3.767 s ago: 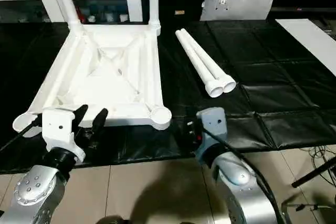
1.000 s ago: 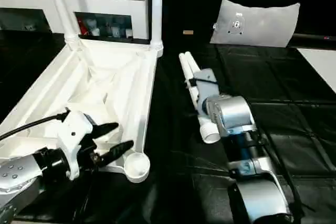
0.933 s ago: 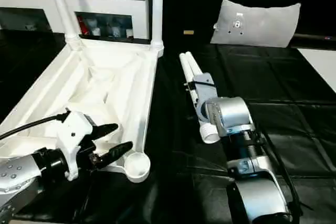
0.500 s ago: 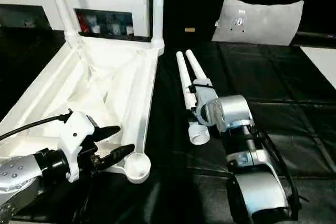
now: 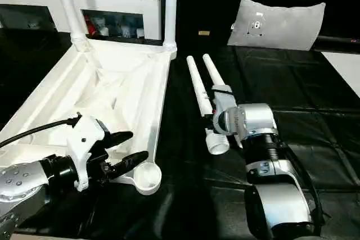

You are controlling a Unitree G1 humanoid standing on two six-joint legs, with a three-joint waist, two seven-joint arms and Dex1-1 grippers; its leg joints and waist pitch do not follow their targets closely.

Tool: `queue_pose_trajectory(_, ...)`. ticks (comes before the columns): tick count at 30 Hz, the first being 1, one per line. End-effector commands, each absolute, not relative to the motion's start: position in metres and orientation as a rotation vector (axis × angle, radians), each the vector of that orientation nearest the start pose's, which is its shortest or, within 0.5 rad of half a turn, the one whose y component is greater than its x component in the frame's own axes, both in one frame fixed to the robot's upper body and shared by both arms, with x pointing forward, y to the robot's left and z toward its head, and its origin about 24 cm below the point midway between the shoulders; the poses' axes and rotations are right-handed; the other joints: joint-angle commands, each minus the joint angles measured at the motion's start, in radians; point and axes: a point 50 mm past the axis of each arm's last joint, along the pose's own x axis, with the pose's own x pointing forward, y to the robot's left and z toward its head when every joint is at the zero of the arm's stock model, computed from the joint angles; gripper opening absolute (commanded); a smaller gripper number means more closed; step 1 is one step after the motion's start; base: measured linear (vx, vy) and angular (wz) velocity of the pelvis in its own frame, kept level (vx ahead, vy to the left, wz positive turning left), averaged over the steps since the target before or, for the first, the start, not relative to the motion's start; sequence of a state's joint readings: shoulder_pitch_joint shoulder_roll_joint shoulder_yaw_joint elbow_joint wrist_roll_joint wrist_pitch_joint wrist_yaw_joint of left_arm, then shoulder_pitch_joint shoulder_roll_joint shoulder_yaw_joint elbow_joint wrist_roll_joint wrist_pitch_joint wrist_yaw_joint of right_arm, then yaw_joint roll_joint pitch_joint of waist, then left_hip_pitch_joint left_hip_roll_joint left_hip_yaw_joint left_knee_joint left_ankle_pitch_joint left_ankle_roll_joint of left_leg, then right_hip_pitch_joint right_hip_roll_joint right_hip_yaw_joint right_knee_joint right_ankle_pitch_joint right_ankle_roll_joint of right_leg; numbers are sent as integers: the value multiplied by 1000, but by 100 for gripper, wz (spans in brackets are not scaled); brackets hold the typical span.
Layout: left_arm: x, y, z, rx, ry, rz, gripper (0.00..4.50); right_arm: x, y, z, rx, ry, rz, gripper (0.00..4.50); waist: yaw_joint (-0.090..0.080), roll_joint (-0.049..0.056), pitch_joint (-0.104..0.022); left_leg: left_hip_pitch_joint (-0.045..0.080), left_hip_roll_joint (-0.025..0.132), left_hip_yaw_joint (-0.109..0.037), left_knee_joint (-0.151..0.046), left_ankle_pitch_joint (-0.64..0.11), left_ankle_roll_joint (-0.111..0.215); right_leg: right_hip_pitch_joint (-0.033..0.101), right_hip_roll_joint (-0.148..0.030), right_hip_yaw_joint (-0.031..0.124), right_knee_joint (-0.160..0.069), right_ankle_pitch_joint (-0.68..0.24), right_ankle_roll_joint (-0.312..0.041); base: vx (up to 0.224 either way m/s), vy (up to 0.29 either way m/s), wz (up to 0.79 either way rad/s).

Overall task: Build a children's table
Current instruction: Pick table leg

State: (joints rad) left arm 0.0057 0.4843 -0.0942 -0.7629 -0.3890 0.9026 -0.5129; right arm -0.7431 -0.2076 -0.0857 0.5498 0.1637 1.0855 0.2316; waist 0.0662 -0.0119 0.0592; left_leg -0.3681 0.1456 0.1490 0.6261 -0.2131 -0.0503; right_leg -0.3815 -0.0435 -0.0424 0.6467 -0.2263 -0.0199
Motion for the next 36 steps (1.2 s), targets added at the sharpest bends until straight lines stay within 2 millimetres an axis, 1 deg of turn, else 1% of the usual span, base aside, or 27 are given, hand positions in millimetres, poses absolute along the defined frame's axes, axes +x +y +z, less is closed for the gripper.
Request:
queue_pose_trajectory(1, 202, 134, 123, 156, 283, -806, 317, 349, -161, 68, 153, 778, 226, 193, 4, 3, -50, 5, 70, -19, -87, -146, -53, 38, -97, 59, -82, -155, -175, 0, 0, 0)
queue_pose_trajectory(3, 206, 134, 125, 140, 263, -787, 317, 352, -162, 79, 199, 618, 237, 192, 8, 6, -53, 4, 72, -18, -86, -124, -46, 40, -98, 58, -79, -114, -176, 0, 0, 0)
queue_pose_trajectory(4, 210, 135, 127, 127, 250, -765, 317, 353, -162, 88, 226, 496, 263, 191, 9, 3, -56, 4, 72, -18, -84, -110, -42, 41, -99, 57, -77, -90, -179, 0, 0, 0)
queue_pose_trajectory(5, 213, 136, 129, 117, 238, -745, 317, 353, -162, 95, 248, 418, 278, 190, 10, 3, -53, 2, 72, -15, -86, -110, -37, 41, -98, 58, -80, -87, -176, 0, 0, 0)
queue_pose_trajectory(6, 213, 136, 129, 117, 238, -745, 317, 353, -162, 95, 248, 418, 278, 190, 11, 2, -55, 4, 72, -14, -84, -106, -34, 40, -97, 59, -78, -79, -177, 0, 0, 0)
queue_pose_trajectory(7, 223, 137, 133, 93, 201, -691, 317, 348, -159, 105, 403, 376, 353, 189, 13, 9, -56, 4, 72, -17, -85, -94, -28, 42, -97, 57, -75, -63, -184, 0, 0, 0)
queue_pose_trajectory(8, 226, 138, 134, 88, 189, -676, 332, 347, -159, 108, 440, 362, 372, 189, 12, 2, -55, 5, 69, -13, -85, -98, -14, 44, -91, 61, -77, -52, -180, 0, 0, 0)
queue_pose_trajectory(9, 236, 141, 138, 54, 159, -618, 341, 342, -155, 119, 545, 298, 464, 189, 12, 2, -56, 7, 70, -14, -84, -98, -10, 43, -92, 60, -77, -53, -181, 0, 0, 0)
queue_pose_trajectory(10, 242, 141, 141, 5, 140, -602, 347, 336, -153, 128, 599, 231, 560, 189, 16, 4, -54, 7, 71, -16, -86, -115, 2, 44, -94, 60, -82, -80, -176, 0, 0, 0)
queue_pose_trajectory(11, 246, 139, 145, -30, 124, -619, 347, 327, -149, 134, 637, 181, 664, 189, 16, 4, -53, 7, 70, -15, -86, -115, 5, 44, -94, 59, -86, -88, -174, 0, 0, 0)
queue_pose_trajectory(12, 246, 139, 145, -30, 124, -619, 347, 327, -149, 134, 637, 181, 664, 189, 21, 2, -52, 7, 72, -16, -87, -115, 14, 44, -96, 59, -87, -99, -171, 0, 0, 0)
queue_pose_trajectory(13, 248, 137, 148, -54, 112, -636, 347, 321, -147, 139, 661, 145, 735, 189, 21, 0, -52, 5, 73, -18, -88, -108, 15, 45, -97, 58, -86, -103, -172, 0, 0, 0)
queue_pose_trajectory(14, 252, 134, 152, -101, 92, -651, 349, 314, -144, 143, 692, 105, 811, 189, 25, 1, -54, 9, 73, -15, -85, -95, 20, 43, -96, 58, -87, -101, -172, 0, 0, 0)
queue_pose_trajectory(15, 254, 131, 155, -137, 80, -659, 349, 309, -143, 146, 712, 72, 861, 189, 27, 3, -55, 8, 75, -17, -86, -91, 21, 42, -97, 57, -86, -93, -177, 0, 0, 0)
queue_pose_trajectory(16, 257, 127, 161, -185, 57, -680, 361, 303, -141, 147, 738, 53, 922, 189, 27, 2, -56, 6, 76, -19, -87, -82, 22, 43, -99, 55, -85, -88, -193, 0, 0, 0)
queue_pose_trajectory(18, 260, 119, 169, -280, 28, -723, 361, 294, -137, 149, 757, 40, 1014, 189, 34, 1, -54, 9, 75, -14, -83, -97, 21, 42, -101, 57, -92, -115, -202, 0, 0, 0)
queue_pose_trajectory(20, 264, 110, 179, -389, -6, -768, 364, 287, -135, 151, 782, 43, 1080, 189, 35, -4, -54, 2, 74, -16, -84, -83, 20, 46, -104, 56, -91, -123, -207, 0, 0, 0)
queue_pose_trajectory(22, 268, 104, 188, -500, -35, -795, 364, 281, -133, 152, 791, 46, 1138, 189, 37, -7, -50, 1, 73, -17, -85, -88, 21, 46, -104, 56, -97, -160, -195, 0, 0, 0)
queue_pose_trajectory(24, 269, 102, 192, -530, -48, -808, 364, 277, -132, 152, 796, 46, 1166, 189, 40, -9, -50, 0, 73, -18, -84, -88, 22, 47, -106, 57, -102, -186, -179, 0, 0, 0)
queue_pose_trajectory(25, 270, 99, 195, -558, -57, -824, 364, 274, -131, 153, 803, 44, 1192, 189, 38, -10, -50, -2, 71, -18, -85, -77, 24, 47, -104, 56, -102, -190, -168, 0, 0, 0)
queue_pose_trajectory(26, 272, 97, 198, -579, -63, -834, 364, 271, -130, 153, 809, 42, 1215, 189, 40, -8, -51, 0, 72, -18, -83, -75, 22, 46, -105, 56, -102, -192, -166, 0, 0, 0)
queue_pose_trajectory(27, 273, 96, 200, -590, -66, -839, 364, 269, -130, 154, 812, 40, 1227, 189, 42, -9, -52, 1, 73, -19, -83, -68, 23, 46, -104, 56, -103, -184, -160, 0, 0, 0)
queue_pose_trajectory(28, 273, 94, 201, -613, -59, -854, 364, 267, -129, 154, 820, 40, 1244, 189, 43, -6, -53, 2, 74, -20, -84, -62, 23, 45, -103, 55, -103, -174, -158, 0, 0, 0)
queue_pose_trajectory(30, 274, 92, 202, -636, -50, -876, 364, 264, -129, 154, 826, 44, 1261, 189, 42, -8, -53, 0, 75, -21, -85, -61, 21, 46, -103, 54, -101, -165, -161, 0, 0, 0)
queue_pose_trajectory(31, 273, 91, 202, -659, -45, -895, 364, 262, -129, 154, 826, 48, 1268, 189, 44, -1, -55, 2, 75, -21, -83, -58, 16, 45, -103, 54, -99, -160, -164, 0, 0, 0)
queue_pose_trajectory(32, 273, 91, 203, -661, -42, -897, 364, 261, -129, 153, 826, 50, 1271, 189, 44, -5, -55, 1, 76, -20, -84, -54, 15, 45, -102, 53, -100, -146, -164, 0, 0, 0)
queue_pose_trajectory(36, 269, 89, 206, -698, -54, -948, 364, 256, -128, 153, 836, 61, 1305, 189, 51, -4, -59, 0, 78, -21, -83, -30, 19, 48, -104, 52, -94, -90, -174, 0, 0, 0)
